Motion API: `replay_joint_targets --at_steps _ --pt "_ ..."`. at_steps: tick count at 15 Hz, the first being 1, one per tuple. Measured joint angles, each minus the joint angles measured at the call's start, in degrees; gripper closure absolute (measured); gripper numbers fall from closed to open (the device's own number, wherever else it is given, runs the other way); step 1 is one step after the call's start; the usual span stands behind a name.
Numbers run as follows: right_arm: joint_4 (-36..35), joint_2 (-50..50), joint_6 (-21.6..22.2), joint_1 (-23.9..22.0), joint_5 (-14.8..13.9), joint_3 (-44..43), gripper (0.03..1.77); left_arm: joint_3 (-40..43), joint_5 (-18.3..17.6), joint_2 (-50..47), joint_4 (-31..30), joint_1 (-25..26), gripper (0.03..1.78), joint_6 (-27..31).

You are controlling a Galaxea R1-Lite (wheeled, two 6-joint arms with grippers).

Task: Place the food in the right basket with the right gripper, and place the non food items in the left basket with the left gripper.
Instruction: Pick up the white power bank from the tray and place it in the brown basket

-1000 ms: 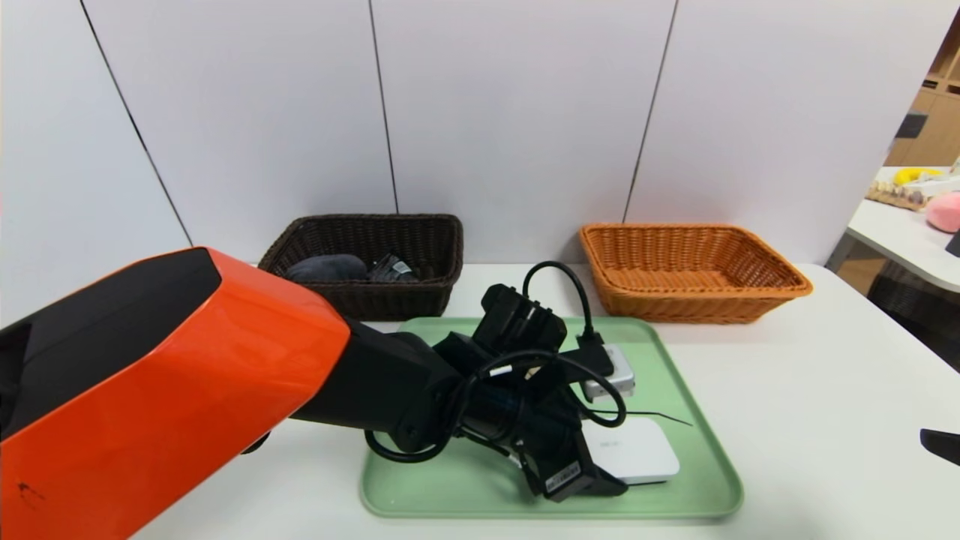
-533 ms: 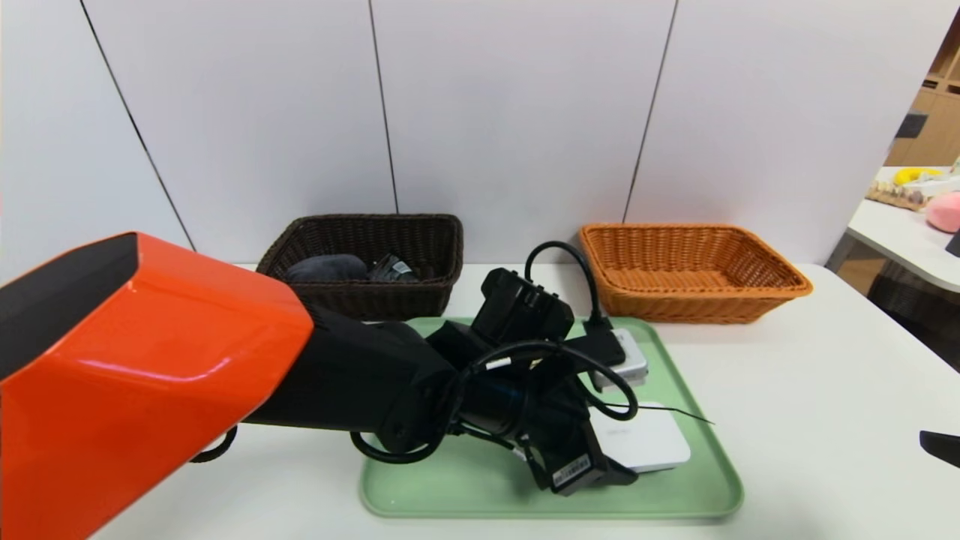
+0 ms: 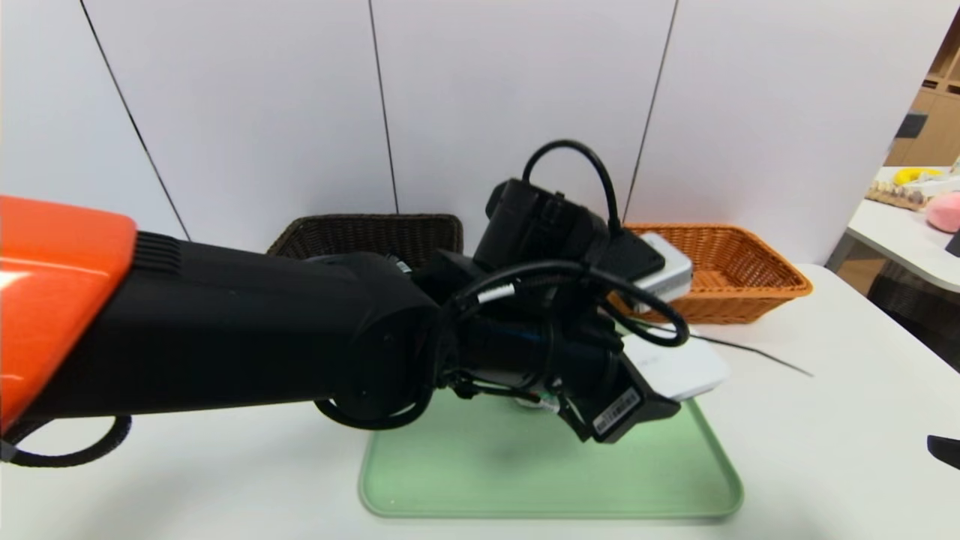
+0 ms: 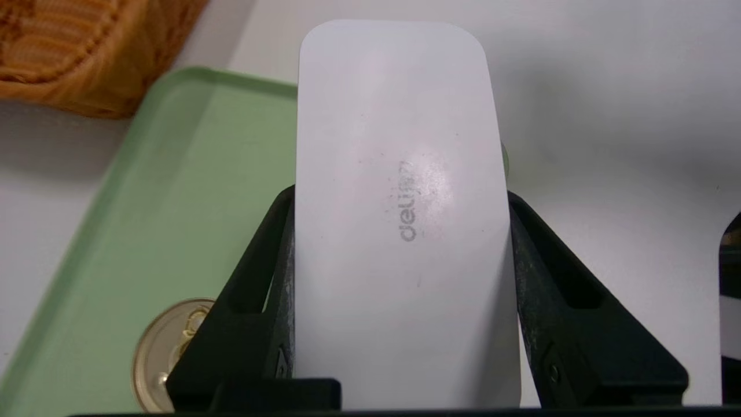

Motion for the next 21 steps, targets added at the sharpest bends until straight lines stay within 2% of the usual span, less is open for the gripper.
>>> replay_joint_targets --at_steps 3,6,9,12,15,21 --pt "0.1 -0.4 0.0 -0.1 -0.2 0.1 0.1 -12.2 6.5 -1.2 4.9 3.4 0.77 -2.1" --pt "0.1 -0.7 -0.1 -0.1 -0.3 0.0 0.1 -20.9 10.5 -1.6 10.0 12.4 0.77 -2.8" --pt "0.1 -0.9 -0.1 -0.1 -0.3 -0.1 0.1 -22.6 10.8 -1.4 11.5 22.1 0.77 -5.0" --pt "0.1 -1.0 -0.1 0.0 -0.2 -0.1 0.1 -21.0 10.8 -0.3 11.6 28.7 0.77 -5.6" --pt "0.1 -1.1 -0.2 0.0 -0.2 0.0 0.1 -18.2 10.9 1.2 11.3 32.0 0.77 -5.7" --pt "0.1 -1.3 -0.1 0.0 -0.1 1.1 0.1 -16.2 11.2 5.0 11.1 34.9 0.77 -6.4"
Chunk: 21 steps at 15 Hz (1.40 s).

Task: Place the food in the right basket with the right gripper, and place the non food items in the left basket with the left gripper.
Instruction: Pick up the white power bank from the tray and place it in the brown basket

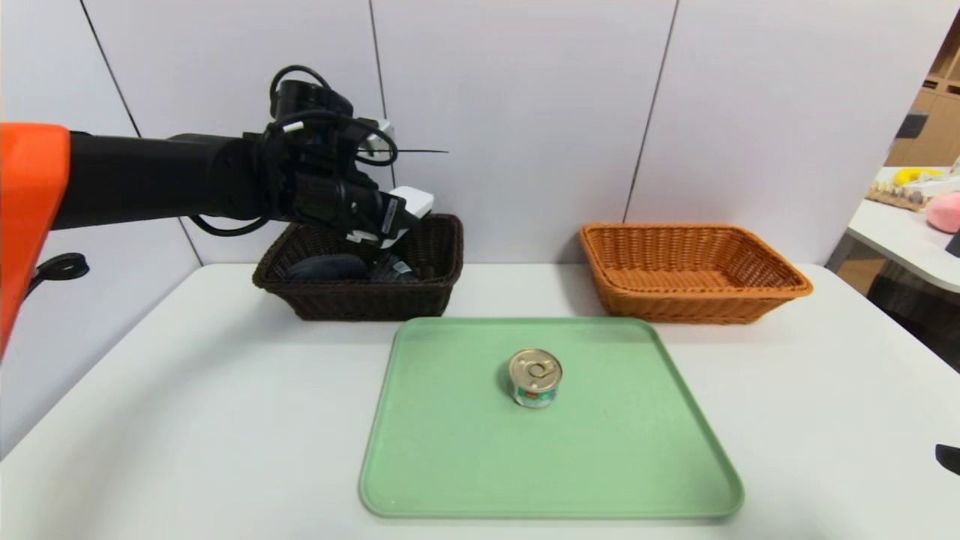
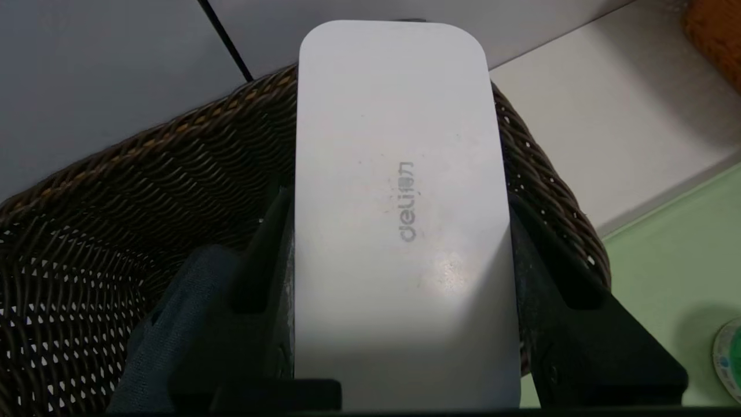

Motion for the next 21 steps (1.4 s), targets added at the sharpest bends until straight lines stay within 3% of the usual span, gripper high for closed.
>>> replay_joint_targets --at_steps 12,21 --pt "-0.1 0.0 0.1 -0.1 0.3 0.9 0.1 0.0 0.1 4.5 -1.1 2.5 0.77 -1.8" --pt "-0.5 0.2 0.1 -0.1 0.3 0.7 0.1 -0.1 0.4 5.0 -2.3 2.5 0.33 -1.7"
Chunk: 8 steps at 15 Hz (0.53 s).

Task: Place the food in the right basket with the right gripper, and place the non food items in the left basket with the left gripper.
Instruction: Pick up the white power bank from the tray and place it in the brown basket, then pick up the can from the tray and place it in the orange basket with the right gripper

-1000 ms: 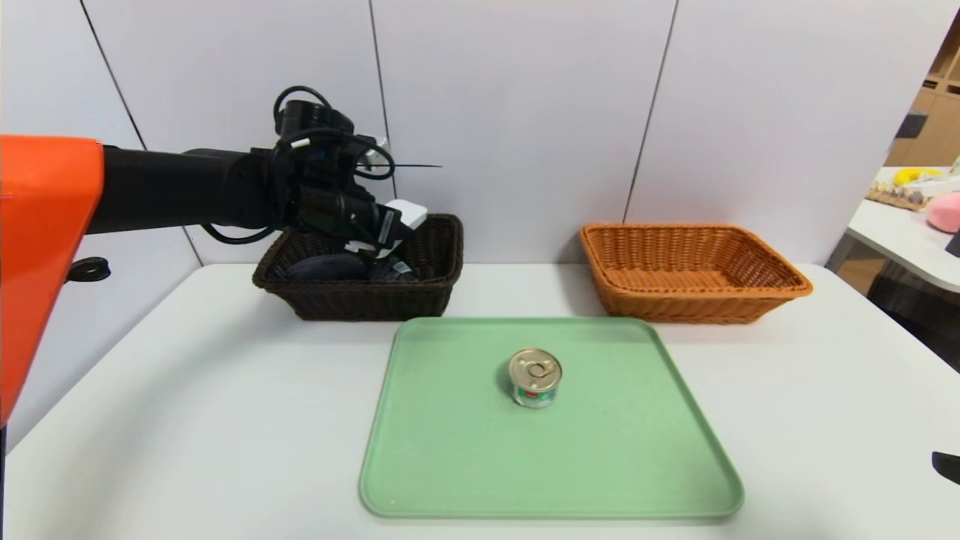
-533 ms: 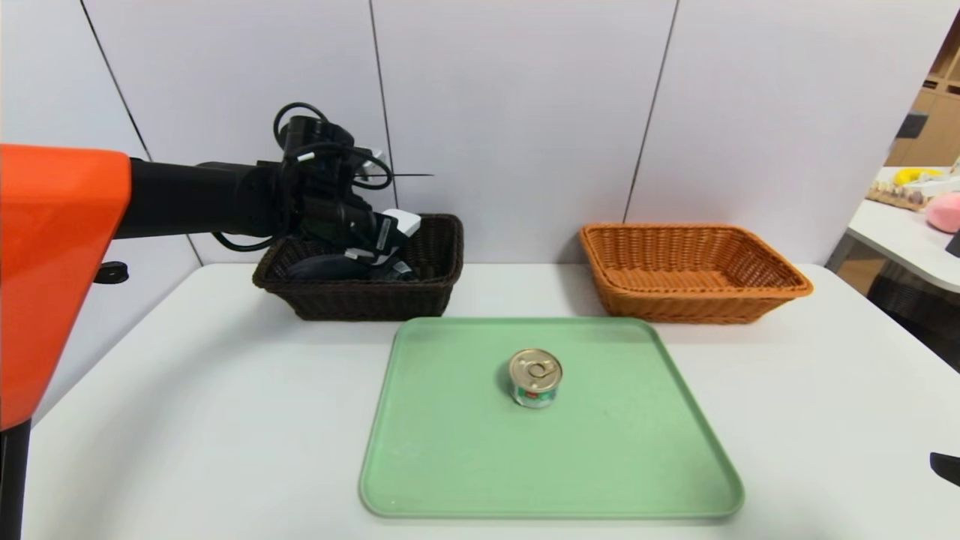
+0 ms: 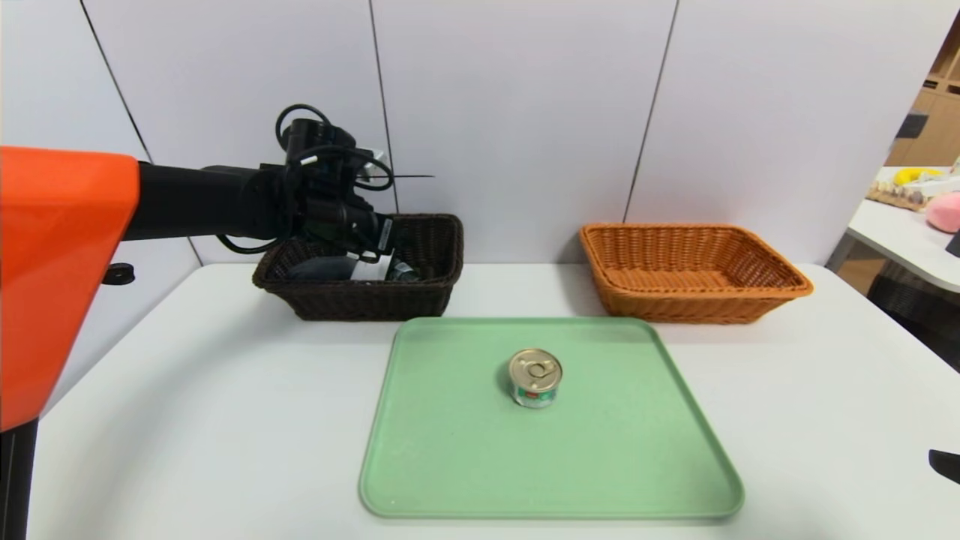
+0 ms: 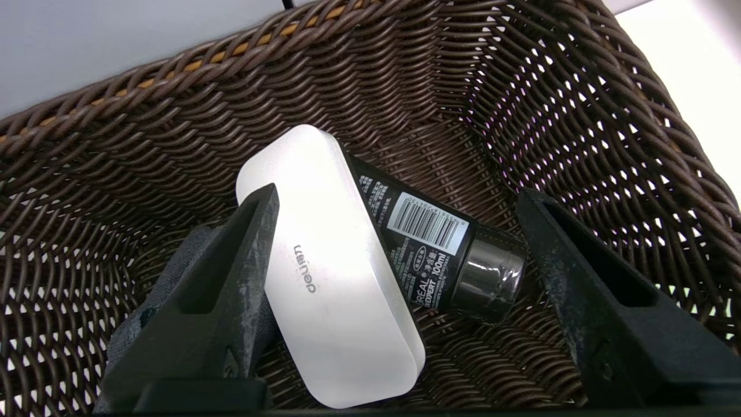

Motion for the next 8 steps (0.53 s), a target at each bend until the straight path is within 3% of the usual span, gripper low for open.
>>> replay_joint_targets --at_steps 5,8 --pt "-0.1 2.8 -0.4 0.8 0.0 -8.3 0.1 1.0 1.6 -8.3 0.4 -0.9 0.22 0.1" --pt "0.1 5.8 -0.8 5.0 -0.2 -12.5 0.1 9.9 2.8 -18.5 0.5 -1.6 0.19 -0.7"
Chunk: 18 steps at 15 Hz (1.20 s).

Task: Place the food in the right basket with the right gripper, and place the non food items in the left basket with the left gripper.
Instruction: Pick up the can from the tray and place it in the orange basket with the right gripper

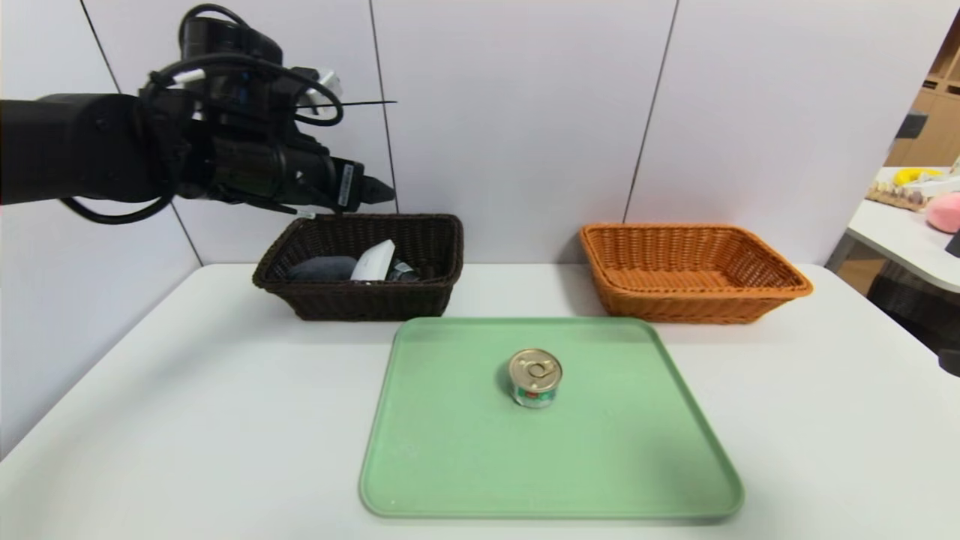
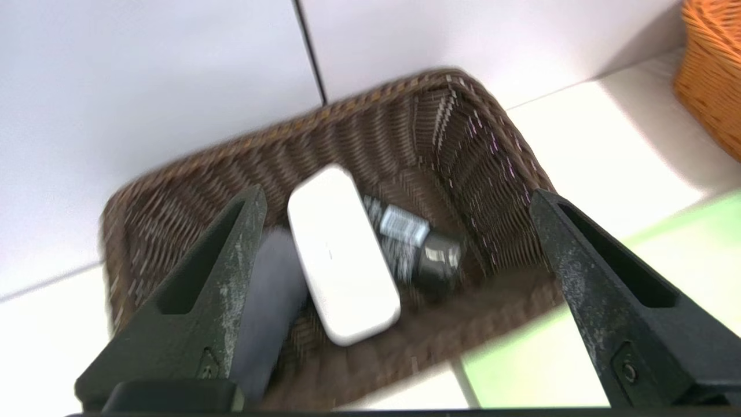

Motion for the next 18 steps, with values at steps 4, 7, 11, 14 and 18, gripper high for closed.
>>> replay_joint_targets --at_steps 4,7,11,14,18 --pt "-2.5 4.1 -0.1 8.4 -0.2 2.5 0.1 15.3 0.8 -16.3 -0.2 -0.9 0.15 -4.2" --pt "-14.2 7.5 -0.1 11.4 -0.3 10.3 0.1 24.6 3.9 -27.2 -0.2 -1.6 0.14 -6.8" --pt "-28.3 12.1 0.1 15.7 0.0 20.7 0.1 35.2 10.1 -39.7 -0.2 -1.2 0.14 -8.0" --pt "-40.8 16.1 0.3 19.7 -0.4 28.2 0.1 41.6 11.0 -46.6 -0.3 4.2 0.12 -7.7" --pt "-54.8 20.8 1.0 23.0 -0.1 33.8 0.1 45.9 11.1 -52.1 -0.1 7.9 0.12 -7.3"
